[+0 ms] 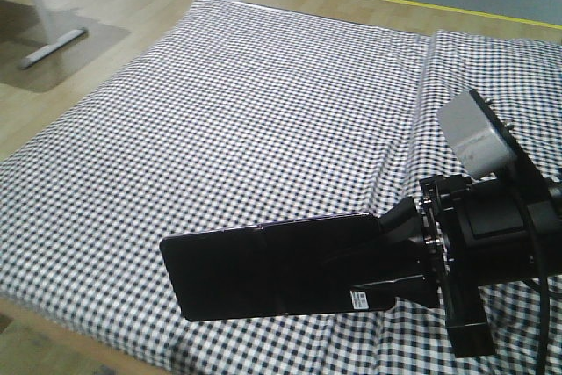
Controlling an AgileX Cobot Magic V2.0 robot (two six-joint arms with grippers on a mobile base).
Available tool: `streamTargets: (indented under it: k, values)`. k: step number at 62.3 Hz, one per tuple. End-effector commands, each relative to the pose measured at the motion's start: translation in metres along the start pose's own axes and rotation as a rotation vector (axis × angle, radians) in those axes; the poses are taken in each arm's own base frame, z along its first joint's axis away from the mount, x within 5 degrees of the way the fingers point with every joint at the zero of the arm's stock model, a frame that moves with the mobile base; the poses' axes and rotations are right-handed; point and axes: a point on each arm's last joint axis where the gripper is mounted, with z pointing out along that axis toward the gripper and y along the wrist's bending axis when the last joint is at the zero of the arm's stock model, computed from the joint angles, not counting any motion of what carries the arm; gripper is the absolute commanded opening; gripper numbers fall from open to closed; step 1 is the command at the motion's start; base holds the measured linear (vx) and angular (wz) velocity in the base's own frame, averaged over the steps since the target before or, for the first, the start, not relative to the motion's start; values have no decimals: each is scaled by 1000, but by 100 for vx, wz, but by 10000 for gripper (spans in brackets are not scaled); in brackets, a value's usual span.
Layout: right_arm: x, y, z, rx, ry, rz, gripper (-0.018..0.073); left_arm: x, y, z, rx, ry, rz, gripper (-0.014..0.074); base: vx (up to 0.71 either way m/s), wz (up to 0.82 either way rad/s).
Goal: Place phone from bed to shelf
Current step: 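Drive the base away from the bed holding the phone in the right gripper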
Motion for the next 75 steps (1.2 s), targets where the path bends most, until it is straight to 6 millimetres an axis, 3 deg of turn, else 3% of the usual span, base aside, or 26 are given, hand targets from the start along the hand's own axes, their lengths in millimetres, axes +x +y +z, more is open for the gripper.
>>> streamTargets:
  k: [1,75]
  values:
    - [-13,16,-6,-90,-76,-23,-2,-14,2,-3,-10,-107,-14,1,-10,39]
    - [-13,16,-6,-90,-76,-23,-2,-14,2,-3,-10,-107,-14,1,-15,57]
